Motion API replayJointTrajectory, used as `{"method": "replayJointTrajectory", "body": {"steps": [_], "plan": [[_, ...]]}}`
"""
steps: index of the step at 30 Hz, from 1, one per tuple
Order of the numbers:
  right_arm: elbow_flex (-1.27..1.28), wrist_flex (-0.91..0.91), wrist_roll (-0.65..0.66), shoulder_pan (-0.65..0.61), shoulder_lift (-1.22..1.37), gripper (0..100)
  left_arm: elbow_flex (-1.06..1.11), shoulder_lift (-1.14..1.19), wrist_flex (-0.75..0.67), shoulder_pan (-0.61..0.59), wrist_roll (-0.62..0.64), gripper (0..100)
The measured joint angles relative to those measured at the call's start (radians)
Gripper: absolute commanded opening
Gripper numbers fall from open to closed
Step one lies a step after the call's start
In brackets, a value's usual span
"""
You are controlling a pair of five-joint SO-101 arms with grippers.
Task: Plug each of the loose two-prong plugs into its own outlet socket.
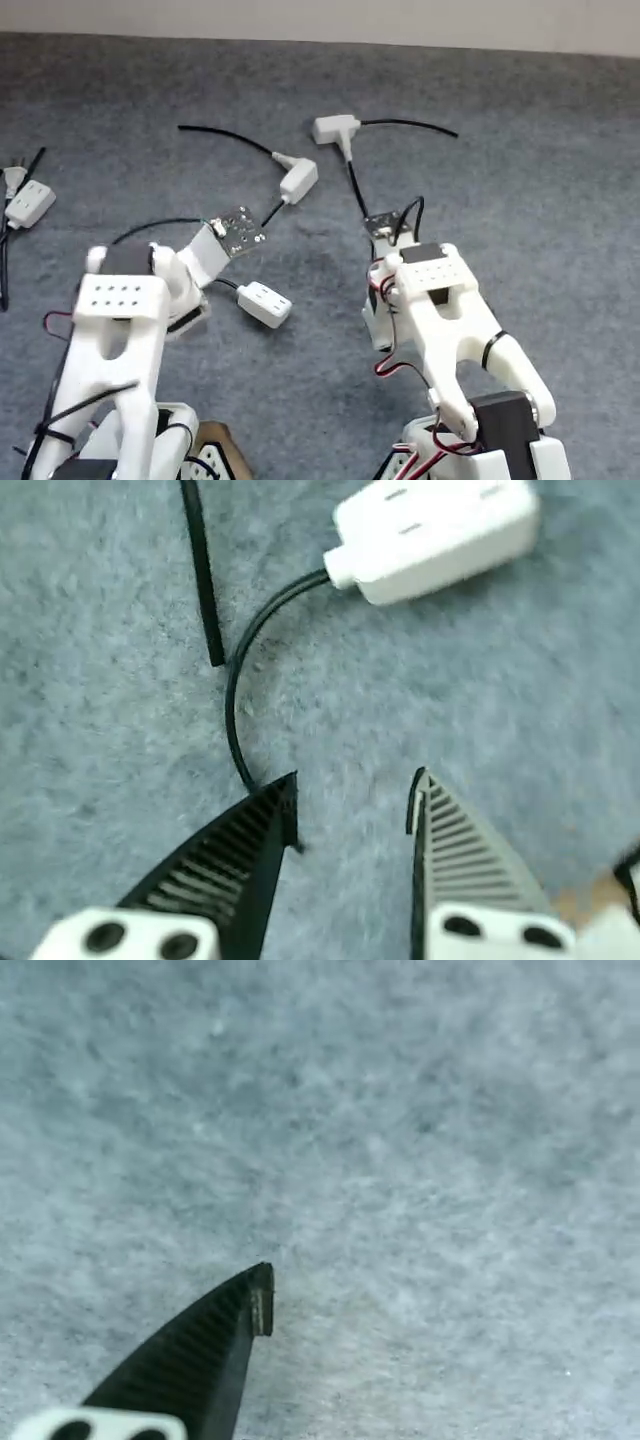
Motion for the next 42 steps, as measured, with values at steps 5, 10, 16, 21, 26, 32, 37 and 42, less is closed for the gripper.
{"method": "replayJointTrajectory", "body": {"steps": [5, 10, 16, 21, 26, 32, 37, 42], "plan": [[-0.021, -0.029, 0.0, -0.055, 0.0, 58.9, 0.026, 0.034, -0.318, -0.167, 0.196, 20], [-0.04, -0.057, 0.0, -0.147, 0.0, 58.9, 0.026, 0.127, -0.41, -0.29, 0.215, 20], [-0.176, 0.018, -0.068, -0.193, 0.0, 58.9, -0.127, 0.371, -0.436, -0.483, 0.265, 20], [-0.288, 0.055, -0.097, -0.193, 0.0, 58.9, -0.252, 0.618, -0.437, -0.52, 0.269, 20], [-0.345, 0.057, -0.152, -0.227, 0.075, 58.9, -0.275, 0.666, -0.437, -0.531, 0.27, 20], [-0.448, 0.115, -0.161, -0.265, 0.262, 58.9, -0.261, 0.671, -0.387, -0.569, 0.157, 20], [-0.528, 0.18, -0.161, -0.265, 0.29, 58.9, -0.259, 0.671, -0.181, -0.652, -0.034, 20], [-0.559, 0.219, -0.155, -0.265, 0.292, 58.9, -0.253, 0.68, 0.041, -0.723, -0.23, 20]]}}
